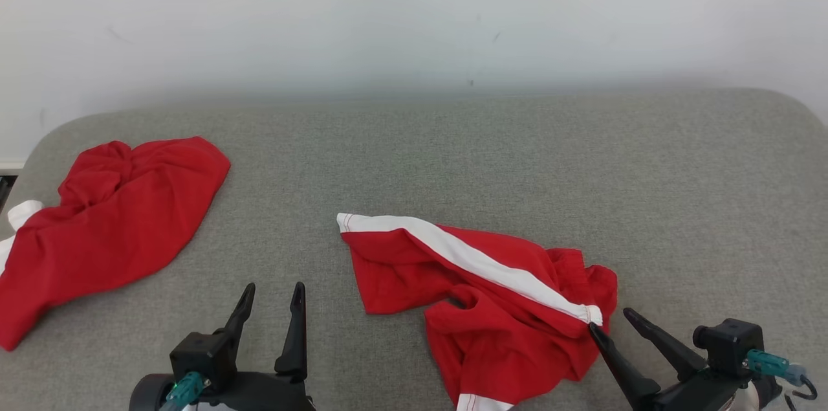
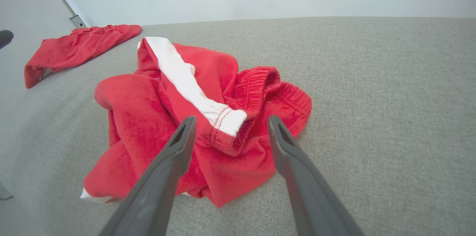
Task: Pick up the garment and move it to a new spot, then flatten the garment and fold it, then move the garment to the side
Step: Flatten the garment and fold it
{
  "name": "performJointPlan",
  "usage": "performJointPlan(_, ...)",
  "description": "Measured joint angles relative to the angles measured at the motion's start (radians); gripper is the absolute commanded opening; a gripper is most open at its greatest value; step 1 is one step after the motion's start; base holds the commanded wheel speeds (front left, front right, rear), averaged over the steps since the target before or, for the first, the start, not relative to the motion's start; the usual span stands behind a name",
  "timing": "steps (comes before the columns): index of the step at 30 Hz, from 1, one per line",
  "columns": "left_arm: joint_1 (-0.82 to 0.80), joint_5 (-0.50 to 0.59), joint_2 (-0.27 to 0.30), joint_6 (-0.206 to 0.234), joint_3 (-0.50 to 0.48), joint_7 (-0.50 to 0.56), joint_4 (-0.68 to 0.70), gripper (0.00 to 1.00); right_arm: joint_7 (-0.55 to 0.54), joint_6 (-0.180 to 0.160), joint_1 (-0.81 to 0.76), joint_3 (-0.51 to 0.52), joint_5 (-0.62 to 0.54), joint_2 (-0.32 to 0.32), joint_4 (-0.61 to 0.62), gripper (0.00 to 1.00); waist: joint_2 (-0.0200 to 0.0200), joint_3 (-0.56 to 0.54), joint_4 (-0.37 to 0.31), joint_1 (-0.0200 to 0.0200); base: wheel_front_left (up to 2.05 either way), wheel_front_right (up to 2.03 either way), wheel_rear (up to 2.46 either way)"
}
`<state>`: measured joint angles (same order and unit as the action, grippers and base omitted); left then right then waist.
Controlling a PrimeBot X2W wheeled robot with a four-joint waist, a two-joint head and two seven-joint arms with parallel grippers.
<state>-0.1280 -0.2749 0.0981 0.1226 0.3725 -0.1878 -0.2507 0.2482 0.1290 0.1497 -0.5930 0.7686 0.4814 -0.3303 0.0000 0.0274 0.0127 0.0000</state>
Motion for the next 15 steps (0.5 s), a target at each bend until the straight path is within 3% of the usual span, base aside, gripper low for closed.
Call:
performJointPlan(5, -0.027, -0.013, 0.007, -0.037, 0.006, 0.023, -0.023, 1.00, 0.000, 0.000, -0.006, 0.007, 0.041, 0.005, 0.036, 1.00, 0.0000, 0.001, -0.016, 0.0000, 0.00, 0.00, 0.00)
performJointPlan(15, -0.228, -0.071, -0.001, -0.163, 0.039, 0.133, -0.175, 1.00, -0.002, 0.000, 0.001, 0.006, 0.059, -0.004, 0.059, 1.00, 0.0001, 0.045, -0.033, 0.0000, 0.00, 0.00, 0.00)
